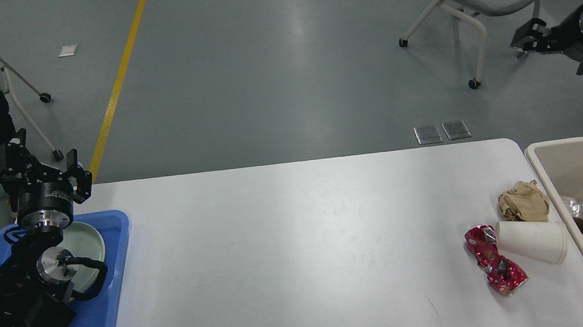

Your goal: Tidy desktop

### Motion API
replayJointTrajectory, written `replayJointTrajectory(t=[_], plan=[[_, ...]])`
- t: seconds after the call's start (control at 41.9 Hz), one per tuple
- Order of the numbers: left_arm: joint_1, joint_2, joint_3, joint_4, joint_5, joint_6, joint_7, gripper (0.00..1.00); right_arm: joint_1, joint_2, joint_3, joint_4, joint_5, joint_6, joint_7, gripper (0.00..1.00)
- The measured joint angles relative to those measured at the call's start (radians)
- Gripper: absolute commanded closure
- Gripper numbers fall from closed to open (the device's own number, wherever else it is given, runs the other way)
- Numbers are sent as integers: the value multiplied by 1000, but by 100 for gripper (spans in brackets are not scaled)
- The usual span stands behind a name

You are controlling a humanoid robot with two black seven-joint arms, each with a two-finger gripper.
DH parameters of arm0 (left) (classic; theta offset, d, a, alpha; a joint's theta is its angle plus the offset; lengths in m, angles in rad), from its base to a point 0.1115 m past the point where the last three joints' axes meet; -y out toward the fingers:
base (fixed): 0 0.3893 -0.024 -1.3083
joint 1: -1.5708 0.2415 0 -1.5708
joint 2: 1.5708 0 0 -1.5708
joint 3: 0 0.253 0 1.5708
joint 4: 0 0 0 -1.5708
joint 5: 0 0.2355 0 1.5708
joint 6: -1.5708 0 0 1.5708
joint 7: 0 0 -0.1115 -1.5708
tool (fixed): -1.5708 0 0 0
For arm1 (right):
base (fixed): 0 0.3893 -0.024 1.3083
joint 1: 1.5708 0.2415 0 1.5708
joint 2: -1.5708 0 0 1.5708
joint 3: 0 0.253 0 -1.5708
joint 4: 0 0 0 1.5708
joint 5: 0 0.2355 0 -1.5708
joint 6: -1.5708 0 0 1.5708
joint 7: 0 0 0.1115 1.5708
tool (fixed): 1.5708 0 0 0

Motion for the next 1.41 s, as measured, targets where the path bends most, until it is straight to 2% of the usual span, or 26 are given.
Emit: replayJointTrajectory(t=[0.215, 0.358, 0.526, 0.693, 0.717, 0.884, 1.003, 1.171, 1.409], plan=[[0, 0, 0, 0, 0, 0, 0, 3, 197, 88, -29, 112, 6, 276, 0, 0], [0, 0, 0, 0, 0, 0, 0, 3, 177, 95, -15, 117, 5, 322, 0, 0], [0, 0, 0, -1, 0, 0, 0, 3, -55, 75, 6, 43, 3, 202, 0, 0], [0, 0, 0, 0, 0, 0, 0, 3, -293, 51, 54, -35, 3, -3, -1, 0], [0, 0, 0, 0, 0, 0, 0, 3, -354, 46, 78, -52, 3, -65, -1, 0], [0, 0, 0, 0, 0, 0, 0, 3, -544, 45, 158, -130, 6, -230, -2, 0], [0, 0, 0, 0, 0, 0, 0, 3, -643, 59, 181, -222, 6, -281, -3, 0], [0, 0, 0, 0, 0, 0, 0, 3, -735, 86, 186, -329, 5, -299, -3, 0], [0, 0, 0, 0, 0, 0, 0, 3, -803, 102, 217, -377, 3, -329, -3, 0]])
